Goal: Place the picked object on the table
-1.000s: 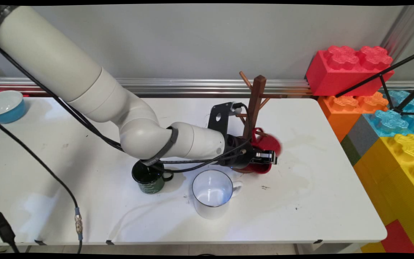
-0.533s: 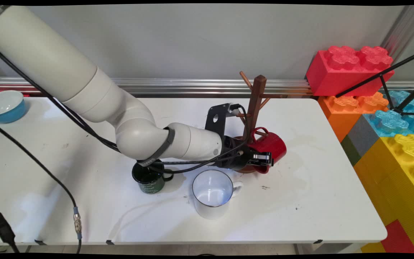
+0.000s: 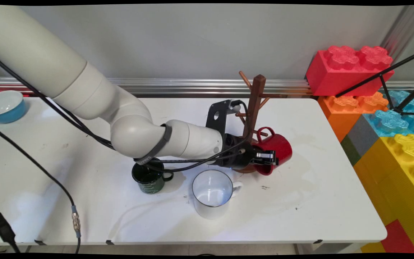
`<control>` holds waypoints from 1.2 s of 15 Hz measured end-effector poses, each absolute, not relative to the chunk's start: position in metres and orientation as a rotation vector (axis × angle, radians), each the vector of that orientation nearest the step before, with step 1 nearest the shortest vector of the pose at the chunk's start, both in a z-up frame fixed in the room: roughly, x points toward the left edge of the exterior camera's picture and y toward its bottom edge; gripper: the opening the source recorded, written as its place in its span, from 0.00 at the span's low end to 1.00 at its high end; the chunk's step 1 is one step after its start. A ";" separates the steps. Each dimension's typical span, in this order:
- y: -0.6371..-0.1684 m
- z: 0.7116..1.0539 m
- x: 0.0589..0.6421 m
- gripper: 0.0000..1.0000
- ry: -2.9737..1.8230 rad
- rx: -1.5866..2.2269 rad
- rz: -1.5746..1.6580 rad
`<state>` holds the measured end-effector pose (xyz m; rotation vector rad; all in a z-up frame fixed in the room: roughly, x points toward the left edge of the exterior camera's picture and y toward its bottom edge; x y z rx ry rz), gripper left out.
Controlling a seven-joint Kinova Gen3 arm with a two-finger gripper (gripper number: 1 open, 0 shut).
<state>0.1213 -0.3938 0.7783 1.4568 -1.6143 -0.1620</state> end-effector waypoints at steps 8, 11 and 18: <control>-0.381 0.800 0.111 0.00 -1.610 1.405 -0.211; -0.374 0.810 0.106 0.00 -1.610 1.378 -0.236; -0.357 0.835 0.102 0.00 -1.611 1.320 -0.275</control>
